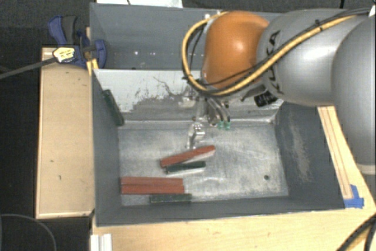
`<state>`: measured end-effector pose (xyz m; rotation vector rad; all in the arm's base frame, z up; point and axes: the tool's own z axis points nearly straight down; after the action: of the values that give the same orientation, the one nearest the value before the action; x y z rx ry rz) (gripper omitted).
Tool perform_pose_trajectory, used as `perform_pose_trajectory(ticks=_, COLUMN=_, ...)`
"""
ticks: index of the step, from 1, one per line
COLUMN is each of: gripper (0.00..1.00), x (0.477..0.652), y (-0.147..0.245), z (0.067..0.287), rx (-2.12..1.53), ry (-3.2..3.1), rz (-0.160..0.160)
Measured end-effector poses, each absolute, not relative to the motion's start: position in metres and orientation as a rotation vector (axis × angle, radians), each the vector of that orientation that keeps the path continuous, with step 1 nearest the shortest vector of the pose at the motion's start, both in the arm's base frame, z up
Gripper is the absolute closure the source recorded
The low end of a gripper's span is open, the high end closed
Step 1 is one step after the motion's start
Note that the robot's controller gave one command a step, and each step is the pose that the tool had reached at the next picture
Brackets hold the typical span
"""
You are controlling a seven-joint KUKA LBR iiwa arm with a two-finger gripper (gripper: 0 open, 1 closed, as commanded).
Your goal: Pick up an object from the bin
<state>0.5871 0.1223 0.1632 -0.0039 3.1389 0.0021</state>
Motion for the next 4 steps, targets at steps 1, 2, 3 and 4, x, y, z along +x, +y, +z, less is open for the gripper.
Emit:
perform_pose_trajectory(ticks=1, gripper=1.0, x=0.559, y=0.103, z=0.077, rx=0.039, ry=3.123, rz=0.011)
perform_pose_trajectory(ticks=2, gripper=1.0, x=0.559, y=0.103, z=0.077, rx=0.041, ry=3.123, rz=0.011)
perform_pose_trajectory(ticks=3, gripper=1.0, x=0.548, y=0.107, z=0.113, rx=0.002, ry=3.143, rz=0.0)
perform_pose_trajectory(ticks=4, gripper=1.0, x=0.549, y=0.107, z=0.169, rx=-0.039, ry=3.144, rz=-0.001)
